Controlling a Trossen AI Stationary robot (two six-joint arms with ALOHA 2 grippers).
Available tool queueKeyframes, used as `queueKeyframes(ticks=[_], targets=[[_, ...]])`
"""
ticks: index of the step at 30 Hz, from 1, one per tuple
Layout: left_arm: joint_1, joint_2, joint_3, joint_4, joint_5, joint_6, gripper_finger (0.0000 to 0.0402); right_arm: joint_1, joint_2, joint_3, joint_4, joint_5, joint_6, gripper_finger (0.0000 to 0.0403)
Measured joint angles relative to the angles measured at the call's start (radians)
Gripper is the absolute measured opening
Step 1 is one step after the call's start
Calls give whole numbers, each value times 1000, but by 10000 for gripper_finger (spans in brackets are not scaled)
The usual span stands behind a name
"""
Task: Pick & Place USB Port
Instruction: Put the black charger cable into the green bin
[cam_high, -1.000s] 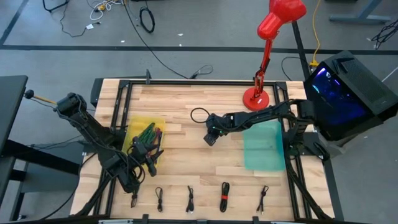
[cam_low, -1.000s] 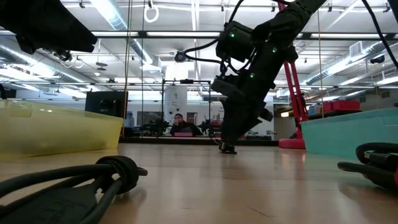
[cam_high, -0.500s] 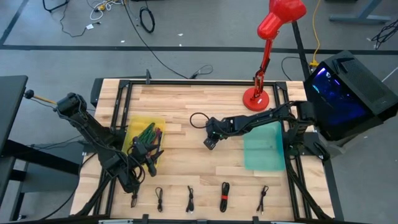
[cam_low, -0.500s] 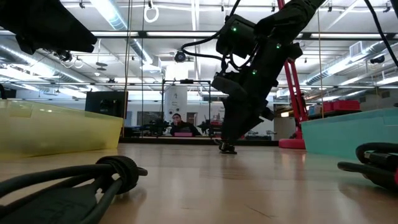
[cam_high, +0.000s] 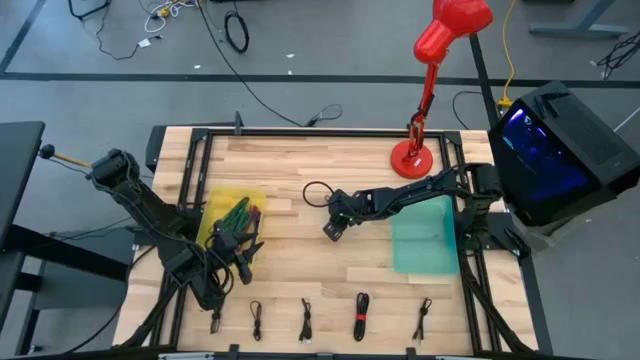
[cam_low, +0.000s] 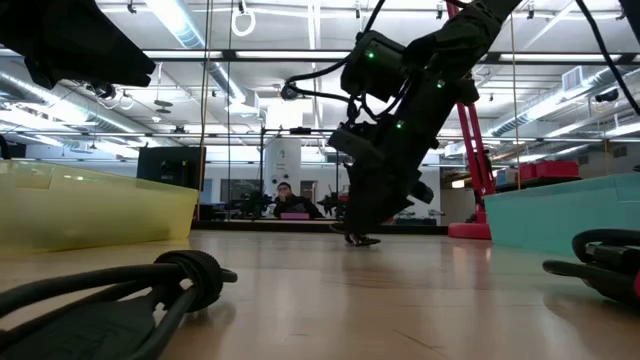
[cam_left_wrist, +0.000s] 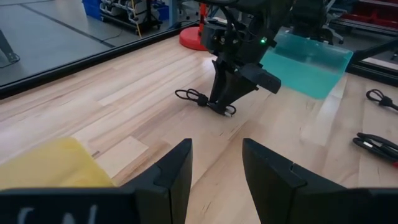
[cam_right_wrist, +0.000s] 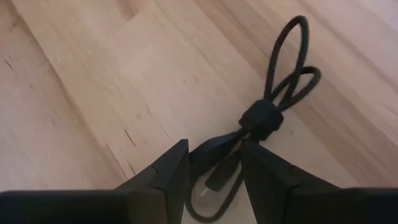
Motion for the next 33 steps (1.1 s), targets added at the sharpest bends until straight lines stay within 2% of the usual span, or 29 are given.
queueKeyframes(ticks=[12,16,26,33], targets=[[0,0,0,6,1,4,147,11,-1,-1,-39,-16,26,146],[0,0,0,5,1,4,147,7,0,5,-47,-52,38,146],[0,0,0,5,1,4,147,11,3,23,-206,-8,34,146],[0,0,0,5,1,2,147,13,2,21,-192,-1,41,146]])
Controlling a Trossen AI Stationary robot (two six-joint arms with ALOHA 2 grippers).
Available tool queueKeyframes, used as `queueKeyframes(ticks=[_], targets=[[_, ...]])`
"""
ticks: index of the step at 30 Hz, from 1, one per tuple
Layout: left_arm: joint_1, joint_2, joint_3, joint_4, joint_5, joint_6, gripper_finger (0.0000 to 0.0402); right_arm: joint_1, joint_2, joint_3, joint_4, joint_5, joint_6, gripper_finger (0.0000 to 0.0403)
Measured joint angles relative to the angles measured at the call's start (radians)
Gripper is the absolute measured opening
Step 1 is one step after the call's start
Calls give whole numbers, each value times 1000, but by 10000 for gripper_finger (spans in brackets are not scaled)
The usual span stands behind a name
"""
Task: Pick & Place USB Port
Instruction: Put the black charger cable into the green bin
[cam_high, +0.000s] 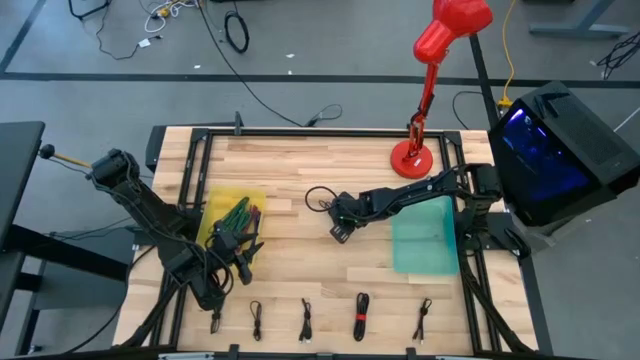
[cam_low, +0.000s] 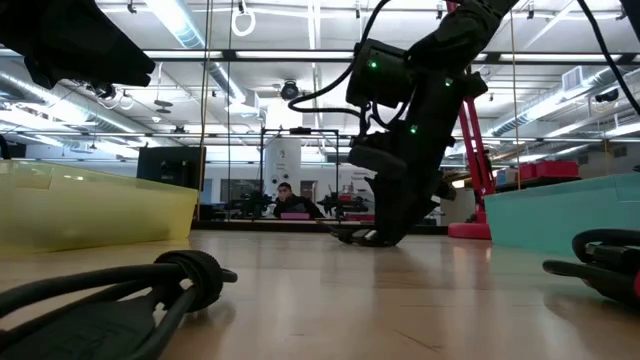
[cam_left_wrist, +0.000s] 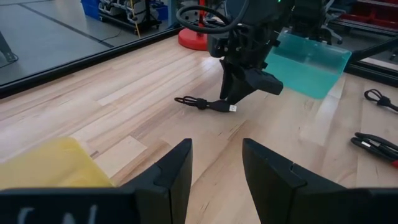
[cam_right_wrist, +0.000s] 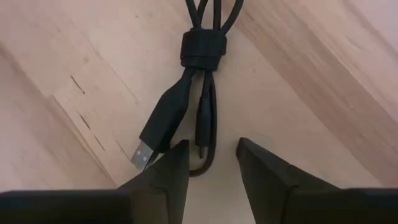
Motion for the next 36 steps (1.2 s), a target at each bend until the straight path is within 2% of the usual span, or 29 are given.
queueKeyframes(ticks=[4,6,12,18,23,31,36], targets=[[0,0,0,0,0,-1,147,-1,0,0,-4,15,1,141],[0,0,0,0,0,-1,147,1,0,0,-12,14,1,126],[0,0,0,0,0,-2,147,6,0,2,-40,17,25,15],[0,0,0,0,0,-2,147,5,-9,0,-35,11,-2,3],[0,0,0,0,0,-1,147,-5,-67,-6,-51,-13,-16,1],[0,0,1,0,0,-1,147,0,-262,-1,-200,47,8,0],[0,0,1,0,20,2,147,40,-398,-1,-367,82,74,0]])
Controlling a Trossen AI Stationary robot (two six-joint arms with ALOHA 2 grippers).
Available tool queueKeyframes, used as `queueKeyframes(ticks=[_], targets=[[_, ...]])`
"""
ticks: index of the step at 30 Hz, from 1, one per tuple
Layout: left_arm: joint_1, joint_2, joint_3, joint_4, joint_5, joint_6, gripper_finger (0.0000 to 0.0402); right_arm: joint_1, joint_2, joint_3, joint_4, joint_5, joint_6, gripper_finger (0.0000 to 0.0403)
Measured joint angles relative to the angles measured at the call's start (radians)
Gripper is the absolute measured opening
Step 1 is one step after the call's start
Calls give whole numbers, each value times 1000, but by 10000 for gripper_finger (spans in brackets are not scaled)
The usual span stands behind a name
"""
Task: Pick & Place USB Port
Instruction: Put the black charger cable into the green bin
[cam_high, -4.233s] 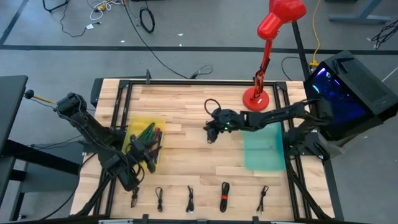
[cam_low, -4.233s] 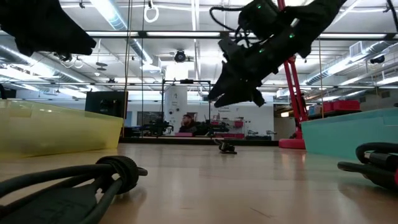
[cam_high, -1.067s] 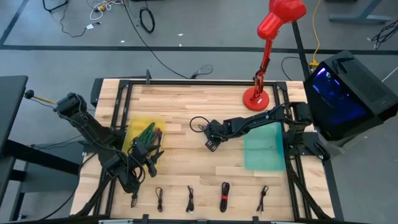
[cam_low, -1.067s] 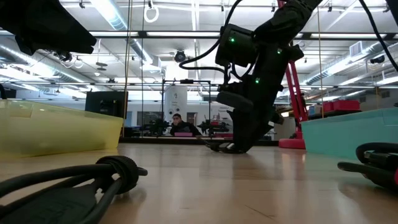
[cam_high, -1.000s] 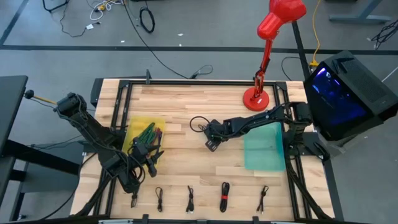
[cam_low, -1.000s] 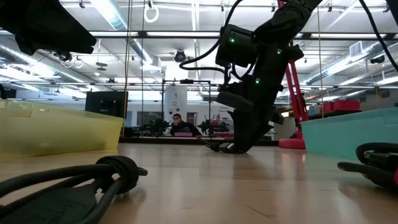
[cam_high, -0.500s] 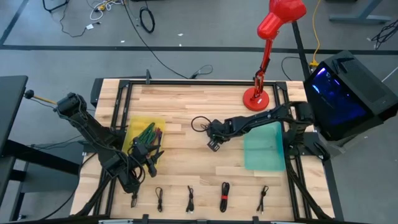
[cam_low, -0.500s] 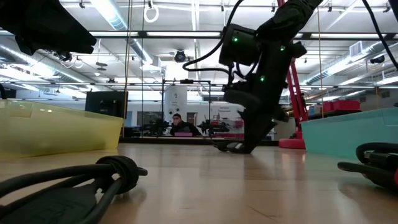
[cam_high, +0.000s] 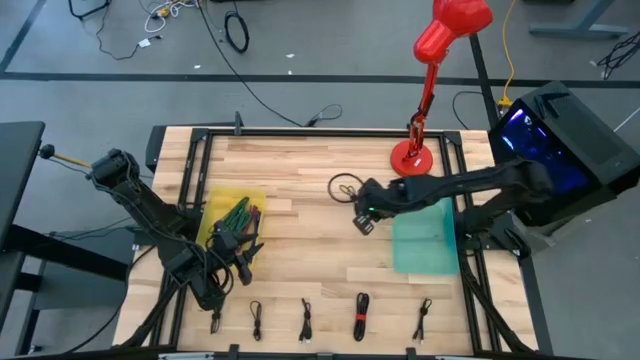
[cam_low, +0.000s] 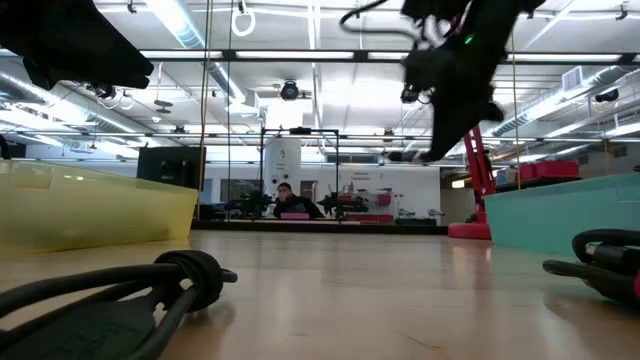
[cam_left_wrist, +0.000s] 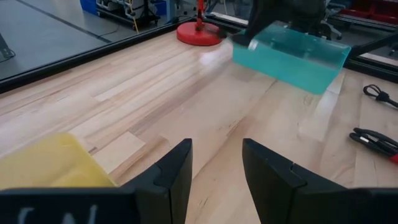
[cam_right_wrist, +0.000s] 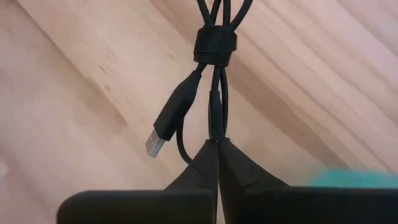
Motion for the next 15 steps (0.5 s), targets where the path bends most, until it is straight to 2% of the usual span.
queueKeyframes(ticks=[7,15], targets=[[0,0,0,0,4,0,147,118,-175,0,-280,36,194,0],[0,0,0,0,3,-1,147,332,-249,1,-513,28,488,0]])
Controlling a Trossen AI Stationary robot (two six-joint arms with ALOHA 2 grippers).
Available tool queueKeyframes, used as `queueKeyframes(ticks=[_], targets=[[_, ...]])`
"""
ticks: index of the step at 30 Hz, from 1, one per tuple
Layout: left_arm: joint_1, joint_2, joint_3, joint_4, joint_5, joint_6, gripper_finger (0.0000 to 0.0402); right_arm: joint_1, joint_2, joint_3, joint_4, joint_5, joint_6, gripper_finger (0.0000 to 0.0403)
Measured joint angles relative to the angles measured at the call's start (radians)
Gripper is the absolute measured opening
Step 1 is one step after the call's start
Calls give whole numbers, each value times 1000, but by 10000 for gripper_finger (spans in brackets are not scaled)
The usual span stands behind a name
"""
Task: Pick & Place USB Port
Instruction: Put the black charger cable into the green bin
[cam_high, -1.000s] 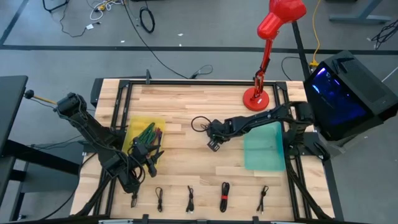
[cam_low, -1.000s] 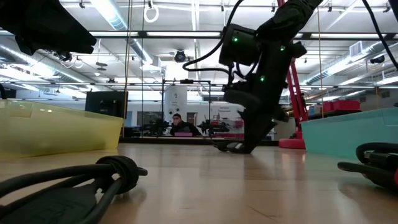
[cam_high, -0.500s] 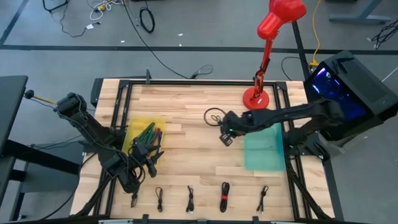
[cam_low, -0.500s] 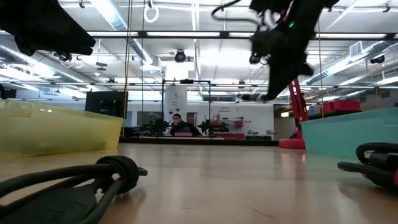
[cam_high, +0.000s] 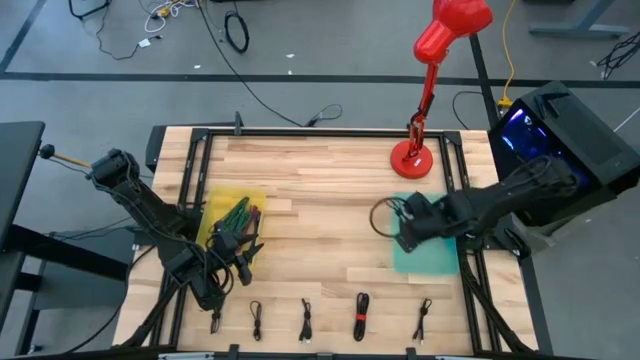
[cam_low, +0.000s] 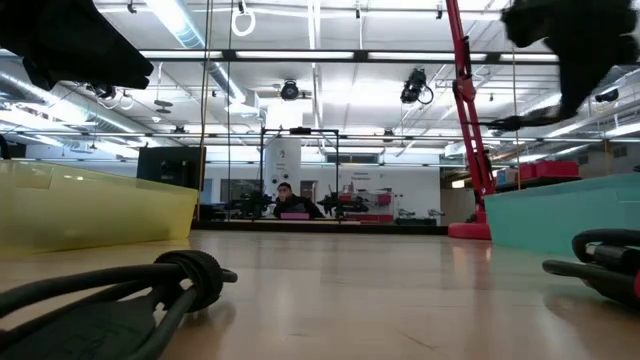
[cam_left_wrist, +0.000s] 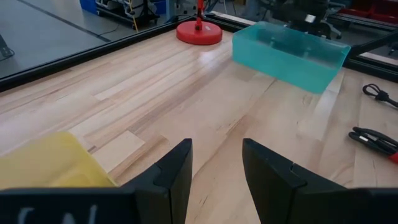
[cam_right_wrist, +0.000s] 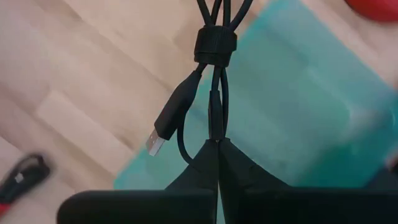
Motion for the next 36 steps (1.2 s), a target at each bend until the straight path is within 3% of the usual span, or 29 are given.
queueKeyframes(ticks=[17,26,36], targets=[[0,0,0,0,24,-3,147,425,12,-46,-129,-54,580,0],[0,0,0,14,28,-5,147,485,20,-102,-103,-76,679,2],[0,0,0,17,44,-9,147,497,20,-102,-142,-41,678,51]])
